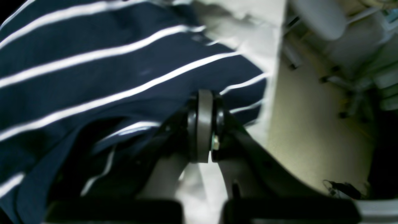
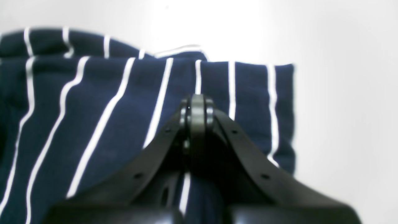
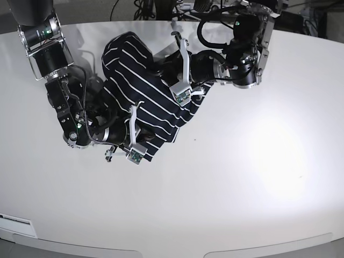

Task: Fold the T-shirt properly
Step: 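Grasp the shirt edges with both grippers and tuck them under, then press and square the folded bundle's sides with both grippers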

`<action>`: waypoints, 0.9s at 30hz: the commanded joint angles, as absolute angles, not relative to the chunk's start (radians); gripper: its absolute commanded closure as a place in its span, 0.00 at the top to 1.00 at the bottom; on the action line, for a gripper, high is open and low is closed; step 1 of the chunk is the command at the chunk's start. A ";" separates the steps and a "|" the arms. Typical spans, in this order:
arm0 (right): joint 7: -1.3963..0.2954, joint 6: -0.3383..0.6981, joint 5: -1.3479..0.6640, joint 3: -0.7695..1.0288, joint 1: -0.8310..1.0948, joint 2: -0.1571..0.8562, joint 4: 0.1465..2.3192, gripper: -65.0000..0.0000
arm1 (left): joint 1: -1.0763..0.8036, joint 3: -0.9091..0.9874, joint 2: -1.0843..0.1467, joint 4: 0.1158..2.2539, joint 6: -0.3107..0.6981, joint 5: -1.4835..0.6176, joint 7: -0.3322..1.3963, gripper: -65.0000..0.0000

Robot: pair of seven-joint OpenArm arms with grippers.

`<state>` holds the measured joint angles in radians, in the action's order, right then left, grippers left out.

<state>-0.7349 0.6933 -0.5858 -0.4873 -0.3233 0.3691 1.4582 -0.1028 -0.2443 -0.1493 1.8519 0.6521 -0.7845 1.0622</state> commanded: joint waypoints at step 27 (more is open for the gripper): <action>-0.932 0.491 -0.765 -0.323 -0.237 0.571 1.632 0.00 | 0.314 -0.254 -0.300 1.442 0.579 -0.557 0.817 0.00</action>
<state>-0.9585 0.4896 -0.7528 -0.3344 -0.2058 0.5568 1.6142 0.2874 -0.2577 -0.2947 1.4231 0.5732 -0.5358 0.8429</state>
